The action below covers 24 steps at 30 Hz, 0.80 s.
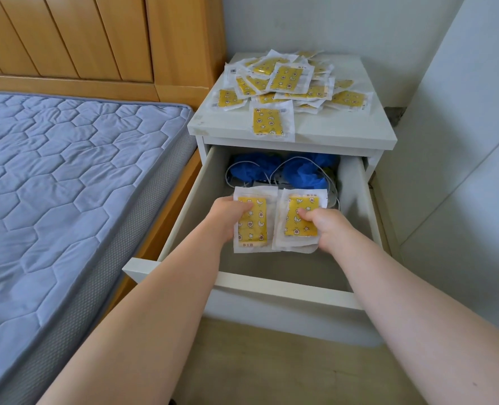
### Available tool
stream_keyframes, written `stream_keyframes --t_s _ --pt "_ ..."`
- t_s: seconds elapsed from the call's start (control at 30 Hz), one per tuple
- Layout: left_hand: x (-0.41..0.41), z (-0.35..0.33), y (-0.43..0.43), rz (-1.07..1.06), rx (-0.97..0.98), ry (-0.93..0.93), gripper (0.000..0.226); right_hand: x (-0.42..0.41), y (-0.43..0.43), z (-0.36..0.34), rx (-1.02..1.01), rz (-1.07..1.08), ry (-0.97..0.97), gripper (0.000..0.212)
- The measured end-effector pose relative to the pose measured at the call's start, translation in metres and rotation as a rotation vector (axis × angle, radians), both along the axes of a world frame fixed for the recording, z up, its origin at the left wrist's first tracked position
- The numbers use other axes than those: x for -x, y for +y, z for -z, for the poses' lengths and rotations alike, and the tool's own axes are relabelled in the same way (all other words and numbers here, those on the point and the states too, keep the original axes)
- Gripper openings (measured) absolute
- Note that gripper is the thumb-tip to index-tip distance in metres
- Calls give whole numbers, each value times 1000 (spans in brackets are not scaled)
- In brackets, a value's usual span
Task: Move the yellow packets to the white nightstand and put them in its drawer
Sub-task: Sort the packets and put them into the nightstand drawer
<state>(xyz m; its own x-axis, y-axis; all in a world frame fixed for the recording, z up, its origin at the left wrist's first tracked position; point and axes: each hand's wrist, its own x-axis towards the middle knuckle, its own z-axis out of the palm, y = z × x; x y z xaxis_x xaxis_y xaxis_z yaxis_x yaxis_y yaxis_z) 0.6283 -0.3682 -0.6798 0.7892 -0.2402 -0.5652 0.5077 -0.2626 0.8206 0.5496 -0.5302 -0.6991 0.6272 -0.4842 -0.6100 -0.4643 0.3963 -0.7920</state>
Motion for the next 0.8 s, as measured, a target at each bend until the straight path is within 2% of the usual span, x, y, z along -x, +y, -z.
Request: stream_keyframes --t_s 0.13,0.23,0.3,0.4,0.5,0.63,0.7,0.8 --pt "-4 8 -2 41 -119 -54 35 -4 -6 12 -4 52 87 37" --pt "-5 19 -3 97 -195 -108 47 -6 -8 16 -3 67 113 32" --pt "-10 24 -4 187 -295 -143 45 -8 -11 17 3 67 129 28" --pt "-18 26 -3 392 -487 -158 29 -10 -11 18 24 46 170 27" --pt "-30 32 4 652 -754 -162 35 -12 -12 24 43 5 215 27" --pt "-44 45 15 846 -900 -82 37 -15 -8 30 118 -99 284 19" --pt "-44 47 15 1010 -1097 -216 35 -17 -4 35 145 -152 312 22" --pt "-41 47 9 1174 -1234 -346 25 -19 5 43 213 -280 379 19"
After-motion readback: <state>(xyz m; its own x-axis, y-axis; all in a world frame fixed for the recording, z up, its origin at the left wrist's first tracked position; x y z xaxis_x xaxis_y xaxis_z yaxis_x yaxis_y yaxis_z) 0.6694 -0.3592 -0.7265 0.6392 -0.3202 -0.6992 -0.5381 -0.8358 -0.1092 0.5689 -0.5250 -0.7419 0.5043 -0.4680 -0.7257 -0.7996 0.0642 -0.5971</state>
